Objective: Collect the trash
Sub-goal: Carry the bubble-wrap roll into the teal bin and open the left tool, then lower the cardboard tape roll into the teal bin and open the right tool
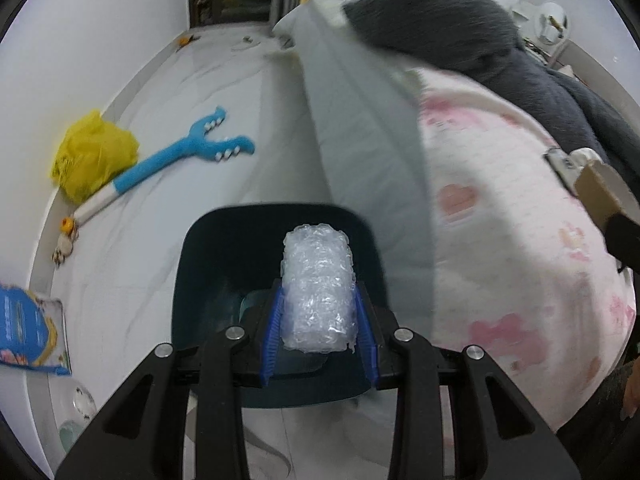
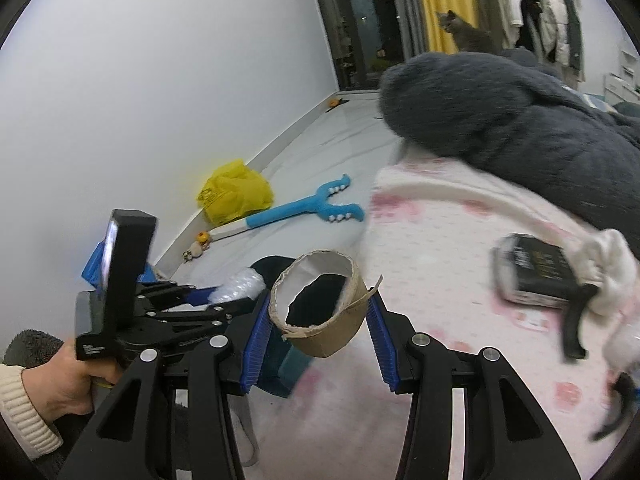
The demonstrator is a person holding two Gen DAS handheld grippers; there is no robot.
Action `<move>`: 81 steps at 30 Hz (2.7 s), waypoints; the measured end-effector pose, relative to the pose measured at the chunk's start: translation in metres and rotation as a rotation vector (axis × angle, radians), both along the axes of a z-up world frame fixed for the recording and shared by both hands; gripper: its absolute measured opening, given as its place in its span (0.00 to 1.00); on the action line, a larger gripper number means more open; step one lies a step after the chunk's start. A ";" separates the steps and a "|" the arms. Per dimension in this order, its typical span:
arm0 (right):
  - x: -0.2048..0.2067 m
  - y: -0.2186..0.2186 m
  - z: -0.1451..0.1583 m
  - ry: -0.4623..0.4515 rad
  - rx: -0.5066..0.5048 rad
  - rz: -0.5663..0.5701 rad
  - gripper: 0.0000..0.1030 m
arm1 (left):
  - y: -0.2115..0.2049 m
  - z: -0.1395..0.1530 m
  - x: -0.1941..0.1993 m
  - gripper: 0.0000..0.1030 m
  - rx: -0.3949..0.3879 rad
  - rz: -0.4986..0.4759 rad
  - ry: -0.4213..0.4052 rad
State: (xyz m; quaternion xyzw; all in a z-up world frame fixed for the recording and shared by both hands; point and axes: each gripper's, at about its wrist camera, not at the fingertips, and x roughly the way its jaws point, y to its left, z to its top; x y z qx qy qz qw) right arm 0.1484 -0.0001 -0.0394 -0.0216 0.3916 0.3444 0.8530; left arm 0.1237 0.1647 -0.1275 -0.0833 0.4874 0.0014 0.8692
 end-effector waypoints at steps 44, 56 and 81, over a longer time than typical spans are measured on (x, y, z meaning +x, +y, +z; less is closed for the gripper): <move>0.027 0.145 -0.112 0.260 -0.147 0.075 0.46 | 0.098 0.044 -0.052 0.59 -0.036 0.110 -0.153; 0.027 0.167 -0.151 0.322 -0.212 0.075 0.46 | 0.100 0.073 -0.064 0.51 -0.012 0.080 -0.237; 0.016 0.161 -0.114 0.252 -0.170 0.093 0.72 | 0.085 0.133 -0.074 0.44 0.015 0.053 -0.389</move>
